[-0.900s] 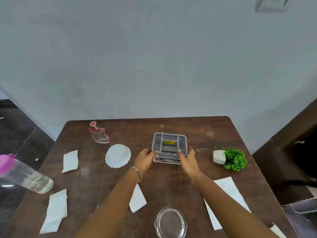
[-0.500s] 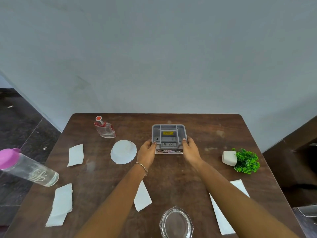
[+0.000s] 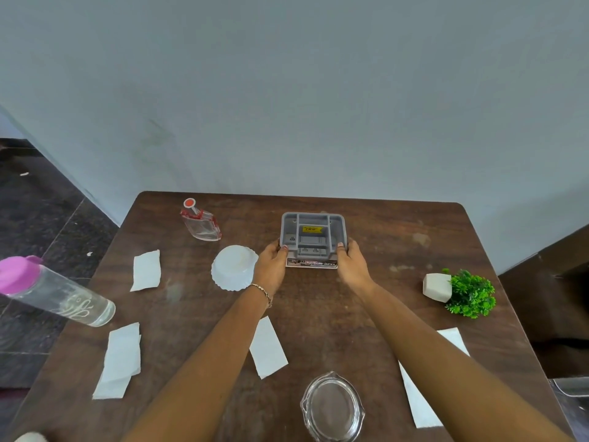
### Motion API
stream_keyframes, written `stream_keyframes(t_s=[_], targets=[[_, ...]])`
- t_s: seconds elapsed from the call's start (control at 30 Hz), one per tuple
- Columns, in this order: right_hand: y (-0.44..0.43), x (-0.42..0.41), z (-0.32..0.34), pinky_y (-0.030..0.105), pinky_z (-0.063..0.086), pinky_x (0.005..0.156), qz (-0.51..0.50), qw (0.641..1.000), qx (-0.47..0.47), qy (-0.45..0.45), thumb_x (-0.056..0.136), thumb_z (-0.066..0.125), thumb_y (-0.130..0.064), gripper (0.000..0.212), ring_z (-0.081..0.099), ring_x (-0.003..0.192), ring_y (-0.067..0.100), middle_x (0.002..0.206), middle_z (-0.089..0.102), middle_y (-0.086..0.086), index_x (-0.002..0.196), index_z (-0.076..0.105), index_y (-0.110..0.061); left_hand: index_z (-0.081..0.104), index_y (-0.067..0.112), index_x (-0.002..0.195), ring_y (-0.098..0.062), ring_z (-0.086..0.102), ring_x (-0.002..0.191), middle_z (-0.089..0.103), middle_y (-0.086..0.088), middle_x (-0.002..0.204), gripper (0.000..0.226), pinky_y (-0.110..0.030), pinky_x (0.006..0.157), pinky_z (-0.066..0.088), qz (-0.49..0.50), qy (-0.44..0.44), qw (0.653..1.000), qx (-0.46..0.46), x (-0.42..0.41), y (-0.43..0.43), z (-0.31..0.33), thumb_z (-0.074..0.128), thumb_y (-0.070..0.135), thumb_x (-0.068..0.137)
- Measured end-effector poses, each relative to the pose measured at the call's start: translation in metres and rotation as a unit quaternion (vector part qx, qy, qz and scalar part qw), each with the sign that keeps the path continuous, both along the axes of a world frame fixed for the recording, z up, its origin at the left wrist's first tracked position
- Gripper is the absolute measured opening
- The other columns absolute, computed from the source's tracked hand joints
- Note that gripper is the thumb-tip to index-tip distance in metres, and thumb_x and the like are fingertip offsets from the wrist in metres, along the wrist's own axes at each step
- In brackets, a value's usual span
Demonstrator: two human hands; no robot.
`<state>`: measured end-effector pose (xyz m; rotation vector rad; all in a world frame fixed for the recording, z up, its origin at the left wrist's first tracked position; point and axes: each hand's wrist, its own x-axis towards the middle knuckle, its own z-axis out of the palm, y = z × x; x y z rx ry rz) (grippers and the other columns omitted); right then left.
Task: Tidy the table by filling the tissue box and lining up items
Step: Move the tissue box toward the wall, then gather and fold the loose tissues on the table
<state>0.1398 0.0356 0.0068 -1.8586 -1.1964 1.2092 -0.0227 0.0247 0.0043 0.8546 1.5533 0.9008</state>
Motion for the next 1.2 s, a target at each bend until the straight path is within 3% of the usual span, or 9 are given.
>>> stream_keyframes(t_s=[0.2, 0.3, 0.43, 0.53, 0.63, 0.73, 0.93, 1.07, 1.2], targets=[[-0.024, -0.001, -0.003, 0.039, 0.031, 0.114, -0.038, 0.999, 0.029, -0.014, 0.098, 0.046, -0.029, 0.056, 0.036, 0.137, 0.024, 0.150, 0.036, 0.007, 0.147, 0.024, -0.011, 0.044, 0.020, 0.133, -0.024, 0.051, 0.126, 0.054, -0.005, 0.136, 0.040, -0.044, 0.110, 0.039, -0.019, 0.030, 0.999, -0.016, -0.008, -0.018, 0.005, 0.048, 0.033, 0.095], [-0.054, -0.007, -0.012, 0.039, 0.033, 0.113, -0.027, 0.996, 0.071, -0.034, 0.096, 0.049, -0.025, 0.053, 0.038, 0.133, 0.020, 0.145, 0.038, 0.005, 0.143, 0.028, -0.012, 0.049, 0.012, 0.129, -0.023, 0.053, 0.121, 0.057, -0.004, 0.129, 0.038, -0.031, 0.102, 0.043, -0.015, 0.111, 0.994, -0.006, -0.022, -0.042, 0.002, 0.055, 0.024, 0.093], [-0.094, -0.021, -0.030, 0.032, 0.045, 0.092, 0.074, 0.994, 0.066, -0.055, 0.093, 0.052, -0.021, 0.028, 0.056, 0.103, 0.014, 0.122, 0.057, 0.003, 0.121, 0.050, -0.015, 0.061, 0.013, 0.107, -0.024, 0.062, 0.104, 0.064, -0.004, 0.109, 0.028, -0.031, 0.087, 0.049, -0.060, 0.256, 0.965, -0.015, -0.054, -0.081, -0.015, 0.069, 0.020, 0.081], [-0.117, -0.035, -0.037, 0.033, 0.049, 0.086, 0.177, 0.980, 0.054, -0.069, 0.091, 0.053, -0.019, 0.017, 0.060, 0.093, 0.014, 0.108, 0.063, 0.001, 0.107, 0.057, -0.017, 0.055, 0.023, 0.098, -0.023, 0.058, 0.102, 0.057, -0.003, 0.108, 0.044, -0.041, 0.090, 0.051, -0.127, 0.363, 0.921, -0.069, -0.069, -0.105, -0.022, 0.079, 0.041, 0.067], [-0.128, -0.048, -0.038, 0.030, 0.049, 0.087, 0.271, 0.957, 0.043, -0.090, 0.091, 0.053, -0.022, 0.026, 0.060, 0.096, 0.014, 0.117, 0.061, 0.001, 0.115, 0.057, -0.016, 0.051, 0.022, 0.104, -0.024, 0.054, 0.105, 0.051, -0.005, 0.111, 0.056, -0.039, 0.091, 0.049, -0.168, 0.397, 0.897, -0.094, -0.071, -0.118, -0.024, 0.079, 0.048, 0.064], [-0.128, -0.056, -0.035, 0.029, 0.046, 0.086, 0.318, 0.937, 0.040, -0.138, 0.091, 0.050, -0.025, 0.036, 0.059, 0.100, 0.017, 0.123, 0.058, 0.004, 0.125, 0.055, -0.015, 0.052, 0.022, 0.108, -0.026, 0.053, 0.109, 0.050, -0.007, 0.115, 0.052, -0.040, 0.092, 0.048, -0.162, 0.418, 0.890, -0.088, -0.070, -0.119, -0.026, 0.076, 0.045, 0.069], [-0.126, -0.056, -0.034, 0.027, 0.046, 0.087, 0.326, 0.934, 0.024, -0.143, 0.091, 0.052, -0.025, 0.040, 0.060, 0.102, 0.018, 0.127, 0.056, 0.006, 0.129, 0.052, -0.013, 0.059, 0.021, 0.104, -0.027, 0.055, 0.112, 0.054, -0.007, 0.119, 0.031, -0.042, 0.095, 0.046, -0.169, 0.414, 0.891, -0.073, -0.065, -0.118, -0.027, 0.069, 0.039, 0.079], [-0.120, -0.056, -0.034, 0.033, 0.051, 0.085, 0.323, 0.938, 0.013, -0.127, 0.088, 0.059, -0.026, 0.043, 0.062, 0.095, 0.018, 0.123, 0.059, 0.005, 0.128, 0.049, -0.013, 0.056, 0.023, 0.081, -0.021, 0.059, 0.090, 0.062, -0.001, 0.092, 0.017, -0.029, 0.073, 0.045, -0.161, 0.301, 0.939, -0.030, -0.067, -0.118, -0.027, 0.071, 0.030, 0.079], [-0.111, -0.051, -0.027, 0.035, 0.052, 0.090, 0.296, 0.951, 0.005, -0.090, 0.086, 0.065, -0.021, 0.047, 0.064, 0.103, 0.021, 0.121, 0.063, 0.007, 0.129, 0.050, -0.009, 0.056, 0.019, 0.081, -0.014, 0.054, 0.080, 0.062, 0.000, 0.086, 0.019, -0.022, 0.067, 0.043, -0.167, 0.209, 0.964, 0.006, -0.063, -0.112, -0.015, 0.073, 0.024, 0.078]])
